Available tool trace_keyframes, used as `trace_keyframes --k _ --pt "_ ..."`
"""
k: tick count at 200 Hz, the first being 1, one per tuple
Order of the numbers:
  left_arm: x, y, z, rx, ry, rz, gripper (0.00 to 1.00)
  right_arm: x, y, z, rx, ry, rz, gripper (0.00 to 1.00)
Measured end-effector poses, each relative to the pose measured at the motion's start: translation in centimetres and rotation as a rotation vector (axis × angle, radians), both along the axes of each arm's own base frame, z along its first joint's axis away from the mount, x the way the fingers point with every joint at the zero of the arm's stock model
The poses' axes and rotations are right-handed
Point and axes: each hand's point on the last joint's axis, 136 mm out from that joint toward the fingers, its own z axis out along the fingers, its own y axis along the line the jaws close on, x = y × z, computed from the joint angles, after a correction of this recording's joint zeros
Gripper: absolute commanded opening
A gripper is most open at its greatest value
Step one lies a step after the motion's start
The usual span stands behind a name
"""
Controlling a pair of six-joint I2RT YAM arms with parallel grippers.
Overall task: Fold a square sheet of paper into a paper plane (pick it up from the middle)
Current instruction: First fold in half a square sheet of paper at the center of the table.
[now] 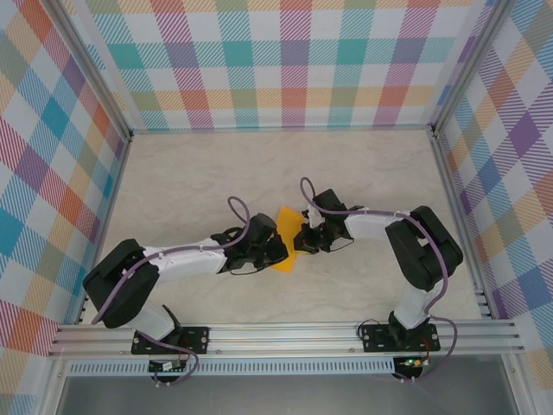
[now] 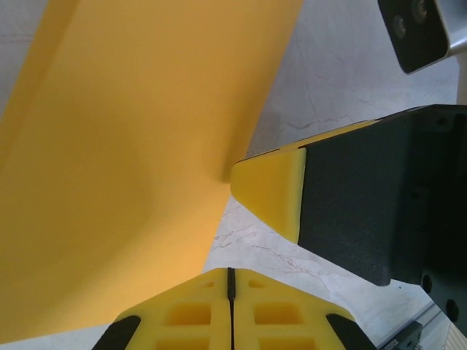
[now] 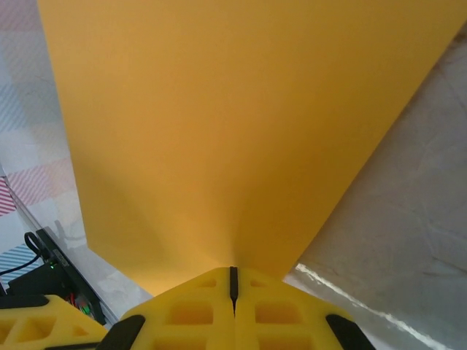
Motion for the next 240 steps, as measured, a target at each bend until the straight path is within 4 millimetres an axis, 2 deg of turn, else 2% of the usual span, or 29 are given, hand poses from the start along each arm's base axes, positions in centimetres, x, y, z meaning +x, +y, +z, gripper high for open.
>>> trace_keyframes --k 41,73,157,240 --pt "-0.4 -0.3 -2.8 0.064 0.05 -0.008 0.04 -0.1 0.0 -1.1 -0.008 0.017 0.013 0.03" --pt "-0.9 -0.3 -4.3 0.092 0.08 -0.015 0.04 -0.1 0.1 -1.1 -0.005 0.018 0.019 0.03" --pt "-1.0 -1.9 -3.5 0.042 0.045 -0.046 0.05 0.0 0.2 -1.2 -0.003 0.006 0.035 0.03" --pt "-1.9 -1.6 -4.5 0.069 0.054 -0.046 0.04 0.2 0.4 -1.2 0.019 0.027 0.037 0.02"
